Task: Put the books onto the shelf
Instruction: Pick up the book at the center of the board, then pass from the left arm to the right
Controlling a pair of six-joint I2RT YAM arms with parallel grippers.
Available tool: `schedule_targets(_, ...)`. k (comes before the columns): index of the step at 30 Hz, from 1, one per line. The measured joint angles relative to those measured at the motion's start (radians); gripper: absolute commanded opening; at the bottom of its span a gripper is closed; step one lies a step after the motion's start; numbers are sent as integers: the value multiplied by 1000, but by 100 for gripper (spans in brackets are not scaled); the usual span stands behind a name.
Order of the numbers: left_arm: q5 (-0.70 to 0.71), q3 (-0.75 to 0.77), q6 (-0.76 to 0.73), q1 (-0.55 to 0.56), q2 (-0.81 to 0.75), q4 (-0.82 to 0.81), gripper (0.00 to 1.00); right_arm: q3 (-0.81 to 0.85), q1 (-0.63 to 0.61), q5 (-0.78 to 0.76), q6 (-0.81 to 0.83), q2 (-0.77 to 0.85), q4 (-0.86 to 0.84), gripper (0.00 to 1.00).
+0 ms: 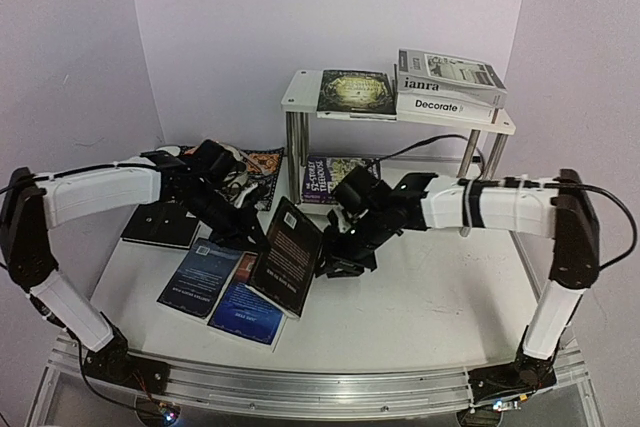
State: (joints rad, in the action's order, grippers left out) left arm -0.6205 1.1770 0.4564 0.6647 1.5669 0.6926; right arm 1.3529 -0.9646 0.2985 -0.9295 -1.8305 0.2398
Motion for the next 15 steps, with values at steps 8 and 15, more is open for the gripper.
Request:
schedule_targets(8,180,31,-172,26,-301,61,0,81,21,-32,4,263,164,66)
schedule_targets(15,346,-29,-280,33,-493,78,0,146,89,-8,-202,304,228,71)
